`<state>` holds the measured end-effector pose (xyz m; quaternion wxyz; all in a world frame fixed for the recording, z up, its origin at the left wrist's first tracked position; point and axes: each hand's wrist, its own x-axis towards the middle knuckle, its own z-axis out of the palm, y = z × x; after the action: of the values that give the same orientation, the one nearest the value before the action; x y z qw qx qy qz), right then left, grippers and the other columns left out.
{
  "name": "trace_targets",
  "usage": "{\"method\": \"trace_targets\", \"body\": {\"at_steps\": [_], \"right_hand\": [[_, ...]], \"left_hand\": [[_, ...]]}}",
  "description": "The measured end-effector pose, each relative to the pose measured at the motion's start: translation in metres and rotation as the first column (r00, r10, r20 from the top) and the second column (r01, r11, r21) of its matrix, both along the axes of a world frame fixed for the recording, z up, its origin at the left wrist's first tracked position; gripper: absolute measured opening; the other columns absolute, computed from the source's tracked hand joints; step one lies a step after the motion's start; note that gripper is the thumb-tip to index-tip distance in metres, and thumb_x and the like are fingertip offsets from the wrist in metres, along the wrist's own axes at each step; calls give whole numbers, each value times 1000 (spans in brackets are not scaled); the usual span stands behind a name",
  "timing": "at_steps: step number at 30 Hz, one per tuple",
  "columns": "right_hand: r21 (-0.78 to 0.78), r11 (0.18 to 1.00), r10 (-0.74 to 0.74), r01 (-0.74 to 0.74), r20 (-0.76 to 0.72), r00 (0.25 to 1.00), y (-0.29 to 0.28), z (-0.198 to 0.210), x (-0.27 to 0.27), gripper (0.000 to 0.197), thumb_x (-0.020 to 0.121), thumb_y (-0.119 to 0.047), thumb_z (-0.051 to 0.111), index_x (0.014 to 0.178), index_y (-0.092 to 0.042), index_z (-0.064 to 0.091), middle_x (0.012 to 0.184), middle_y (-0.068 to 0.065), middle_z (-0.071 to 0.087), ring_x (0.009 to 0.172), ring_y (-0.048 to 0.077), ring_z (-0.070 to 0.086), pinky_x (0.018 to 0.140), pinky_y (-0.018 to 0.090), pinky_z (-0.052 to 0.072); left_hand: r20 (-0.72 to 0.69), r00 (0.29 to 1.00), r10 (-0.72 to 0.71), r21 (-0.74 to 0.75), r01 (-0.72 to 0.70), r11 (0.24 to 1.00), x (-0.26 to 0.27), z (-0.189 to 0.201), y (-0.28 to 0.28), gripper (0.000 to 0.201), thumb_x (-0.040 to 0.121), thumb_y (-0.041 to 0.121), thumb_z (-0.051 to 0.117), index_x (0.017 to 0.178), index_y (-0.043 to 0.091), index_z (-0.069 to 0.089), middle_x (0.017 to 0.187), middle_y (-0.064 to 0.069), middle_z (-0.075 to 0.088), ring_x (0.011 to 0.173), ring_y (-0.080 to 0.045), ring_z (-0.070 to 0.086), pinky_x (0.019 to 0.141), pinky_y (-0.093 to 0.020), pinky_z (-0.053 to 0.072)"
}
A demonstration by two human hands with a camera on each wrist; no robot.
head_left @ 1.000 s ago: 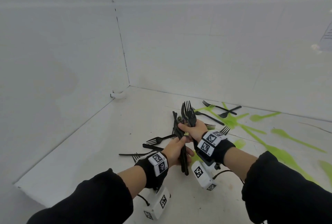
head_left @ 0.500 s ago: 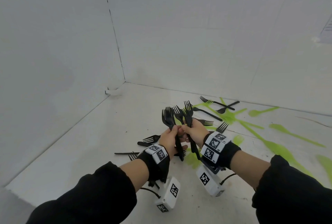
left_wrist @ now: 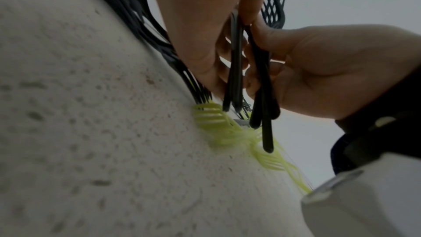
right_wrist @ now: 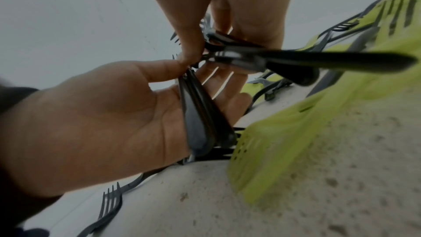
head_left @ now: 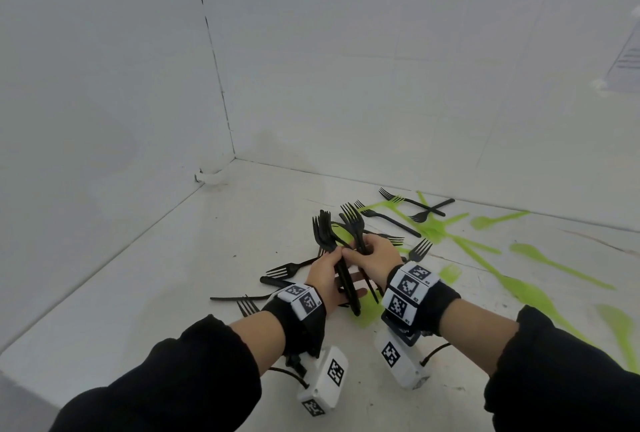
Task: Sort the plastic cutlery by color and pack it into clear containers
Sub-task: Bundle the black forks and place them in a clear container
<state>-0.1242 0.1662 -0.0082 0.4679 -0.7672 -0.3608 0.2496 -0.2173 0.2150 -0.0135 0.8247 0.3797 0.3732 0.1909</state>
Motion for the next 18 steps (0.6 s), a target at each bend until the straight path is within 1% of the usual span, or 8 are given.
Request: {"method": "trace_targets", "body": {"at_steps": [2,5,8,10,11,13,15,18], "right_hand": [[4,999,52,-52,-42,998,-3,0,2,5,85,-21,64,81,-21,61,81,1,66,82,24,67,87,43,53],[1,994,111,-111,-41,993,-8,1,1,6,90,-15,57,92,-15,63,75,-6,62,68,9,58,84,38,51],[-18,999,42,-43,-20,999,-9,-2,1,13,90,-16,56,95,-10,66,68,-5,59,63,10,55,78,38,51],[-25,999,-21,21,-24,999,-9,-4,2,13,89,-16,56,96,-10,66,65,-3,59,60,12,56,79,38,52],[-19,999,-43,42,-28,999,-8,-4,3,13,88,-17,58,97,-11,65,66,-1,61,62,14,59,81,39,55],[-18,996,-85,85,-27,996,-7,-5,4,25,84,-23,65,107,-14,62,81,4,69,76,19,66,85,40,54],[-50,994,-102,102,2,995,-6,-4,6,34,79,-29,71,109,-15,62,93,5,71,87,21,68,87,35,54],[-92,993,-73,75,25,997,-5,1,7,37,79,-33,72,111,-15,64,98,4,71,92,18,67,88,30,52]], "left_hand": [[-2,1000,5,17,-5,1000,3,-1,-1,33,100,29,39,123,10,54,94,-7,62,73,-24,64,63,-37,52],[-15,1000,25,48,-24,999,6,-1,-2,29,100,26,41,119,9,54,92,-9,60,73,-26,61,62,-38,51],[-23,999,48,60,-47,997,7,-2,-4,17,98,22,44,100,11,58,89,-8,62,75,-26,61,67,-39,51],[-26,997,72,52,-71,996,8,-4,-5,17,98,21,44,94,14,59,87,-7,62,75,-23,60,67,-39,51],[-25,996,83,43,-82,996,8,-4,-5,16,98,20,45,95,13,59,86,-7,63,75,-22,60,67,-38,51],[-24,996,84,37,-84,996,9,-6,-4,17,97,21,44,98,13,59,91,-9,65,76,-22,62,68,-38,51],[-30,998,63,58,-61,996,9,-7,-4,23,98,22,41,103,11,61,97,-10,66,76,-21,62,66,-35,51],[-18,999,30,47,-29,998,7,-4,-4,27,100,24,38,106,10,61,88,-7,64,66,-18,62,62,-31,49]]}}
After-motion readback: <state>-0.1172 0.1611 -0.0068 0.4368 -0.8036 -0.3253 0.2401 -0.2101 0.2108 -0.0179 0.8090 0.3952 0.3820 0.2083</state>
